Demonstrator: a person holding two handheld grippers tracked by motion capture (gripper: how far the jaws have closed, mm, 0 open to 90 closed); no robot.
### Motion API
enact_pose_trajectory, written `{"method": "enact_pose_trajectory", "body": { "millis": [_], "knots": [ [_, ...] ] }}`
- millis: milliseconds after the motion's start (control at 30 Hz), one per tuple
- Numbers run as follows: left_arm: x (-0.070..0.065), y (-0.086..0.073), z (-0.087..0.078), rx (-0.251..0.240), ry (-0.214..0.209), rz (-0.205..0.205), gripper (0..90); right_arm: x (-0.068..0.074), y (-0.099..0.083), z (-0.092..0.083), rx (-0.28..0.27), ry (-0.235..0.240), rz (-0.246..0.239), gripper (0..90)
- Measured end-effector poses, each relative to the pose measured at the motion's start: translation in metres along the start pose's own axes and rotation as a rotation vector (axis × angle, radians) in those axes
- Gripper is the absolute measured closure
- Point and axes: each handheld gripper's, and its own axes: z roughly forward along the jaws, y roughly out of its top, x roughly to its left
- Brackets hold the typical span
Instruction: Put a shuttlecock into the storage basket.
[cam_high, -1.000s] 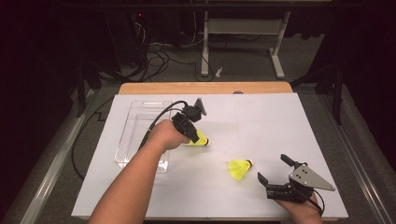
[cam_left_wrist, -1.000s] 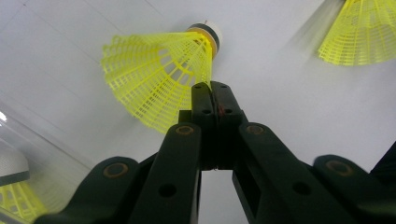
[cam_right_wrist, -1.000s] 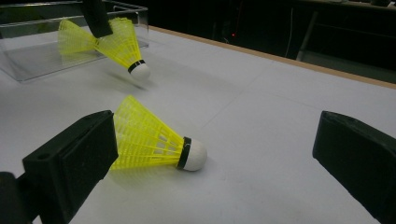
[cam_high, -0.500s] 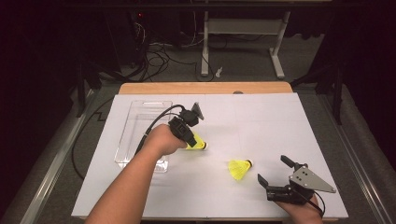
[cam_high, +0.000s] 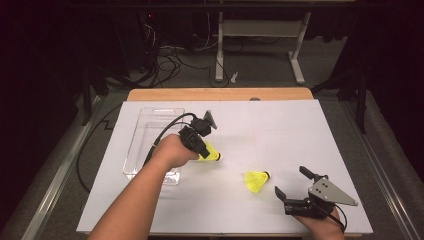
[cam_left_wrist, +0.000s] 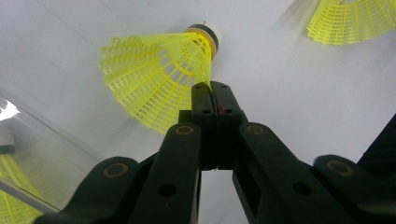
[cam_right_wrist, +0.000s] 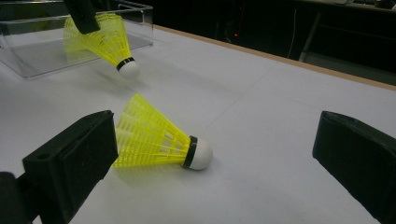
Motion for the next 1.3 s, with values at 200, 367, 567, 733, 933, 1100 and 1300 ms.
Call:
{"method": "enact_pose_trajectory", "body": {
  "millis": [200,367,567,733,933,1100,1300],
  "knots": [
    [0.001,0.0,-0.001,-0.002,0.006,-0.008,90.0,0.0,0.0,0.0,-0.001,0.0,0.001,0.7],
    [0.0,-0.001,-0.003,0.006,0.001,-0.007,90.0,0.0,0.0,0.0,0.0,0.001,0.0,0.7],
    [-0.001,-0.001,-0.01,-0.007,0.004,-0.007,90.0,0.0,0.0,0.0,0.0,0.001,0.001,0.7],
    [-0.002,0.0,-0.015,-0.002,0.004,-0.014,90.0,0.0,0.0,0.0,0.0,0.001,0.002,0.7],
    [-0.003,0.0,-0.022,0.001,0.011,-0.022,90.0,0.0,0.0,0.0,-0.002,0.001,0.003,0.7],
    [-0.006,0.001,-0.03,-0.004,0.024,-0.015,90.0,0.0,0.0,0.0,-0.003,0.001,0.003,0.7],
    [-0.007,0.002,-0.038,-0.014,0.028,-0.027,90.0,0.0,0.0,0.0,-0.003,0.001,0.005,0.7]
  ]
}}
